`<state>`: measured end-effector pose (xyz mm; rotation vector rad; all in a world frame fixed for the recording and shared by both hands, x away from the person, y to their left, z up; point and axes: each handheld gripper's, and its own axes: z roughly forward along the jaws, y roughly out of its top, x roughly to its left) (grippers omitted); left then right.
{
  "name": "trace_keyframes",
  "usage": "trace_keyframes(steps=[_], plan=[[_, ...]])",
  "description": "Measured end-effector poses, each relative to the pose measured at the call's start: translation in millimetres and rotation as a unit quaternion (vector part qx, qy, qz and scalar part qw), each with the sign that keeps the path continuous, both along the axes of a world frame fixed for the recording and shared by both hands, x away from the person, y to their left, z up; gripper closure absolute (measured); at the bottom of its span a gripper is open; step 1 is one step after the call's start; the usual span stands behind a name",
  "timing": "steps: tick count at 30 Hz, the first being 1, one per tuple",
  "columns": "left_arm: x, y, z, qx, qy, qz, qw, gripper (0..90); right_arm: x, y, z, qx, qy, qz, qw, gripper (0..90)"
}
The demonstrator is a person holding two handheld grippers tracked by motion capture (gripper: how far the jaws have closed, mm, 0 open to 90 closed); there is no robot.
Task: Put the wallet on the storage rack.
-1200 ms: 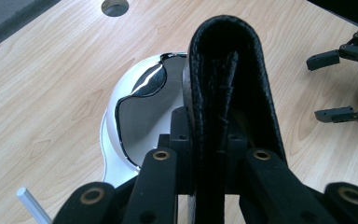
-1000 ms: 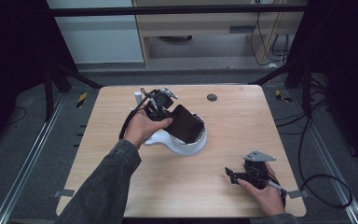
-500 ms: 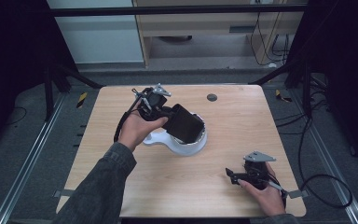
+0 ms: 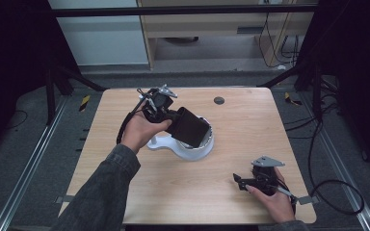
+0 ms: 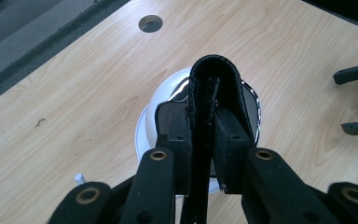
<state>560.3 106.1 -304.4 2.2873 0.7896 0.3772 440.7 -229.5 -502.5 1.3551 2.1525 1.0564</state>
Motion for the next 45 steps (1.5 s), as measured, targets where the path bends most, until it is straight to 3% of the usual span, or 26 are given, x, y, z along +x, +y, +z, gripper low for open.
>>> trace_keyframes(steps=[6, 13, 22, 25, 45], plan=[[1.5, 1.6, -0.6, 0.002, -0.016, 0.019, 0.9997, 67.9, -0.7, -0.4, 0.5, 0.001, 0.002, 0.003, 1.0, 7.7], [-2.1, 11.1, 5.0, 0.0, -0.03, 0.025, 0.9992, 64.5, -1.3, 0.4, 0.6, 0.001, 0.005, 0.003, 1.0, 7.7], [-4.2, 18.8, 11.5, -0.004, -0.037, 0.028, 0.9989, 72.7, -1.1, 1.1, -0.6, -0.006, 0.007, 0.006, 0.9999, 7.6], [-3.4, 17.9, 14.1, 0.002, -0.057, 0.045, 0.9974, 75.6, -1.0, 1.1, -0.7, -0.005, 0.008, 0.006, 0.9999, 7.7], [-9.0, 15.5, 11.6, -0.008, -0.048, 0.029, 0.9984, 74.3, -1.2, 1.5, -0.6, -0.003, 0.011, 0.008, 0.9999, 8.1]])
